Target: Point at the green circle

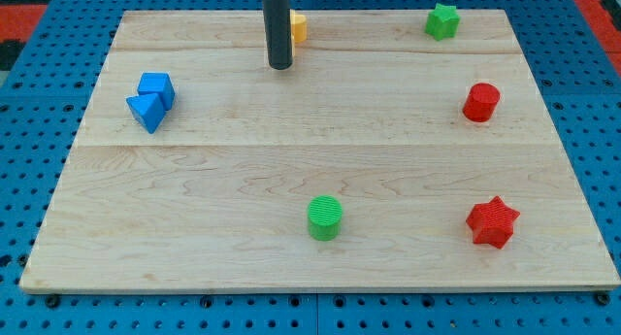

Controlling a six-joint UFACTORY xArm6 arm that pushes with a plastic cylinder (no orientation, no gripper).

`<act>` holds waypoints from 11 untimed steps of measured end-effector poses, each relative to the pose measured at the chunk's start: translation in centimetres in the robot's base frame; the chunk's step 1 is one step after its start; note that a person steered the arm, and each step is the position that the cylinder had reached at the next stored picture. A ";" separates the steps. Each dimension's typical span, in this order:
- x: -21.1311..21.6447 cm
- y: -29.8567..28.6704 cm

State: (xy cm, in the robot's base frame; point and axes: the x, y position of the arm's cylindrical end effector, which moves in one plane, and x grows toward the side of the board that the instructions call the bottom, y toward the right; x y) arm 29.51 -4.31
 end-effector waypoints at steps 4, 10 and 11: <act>2.7 -0.3; 25.9 -1.4; 26.6 -0.9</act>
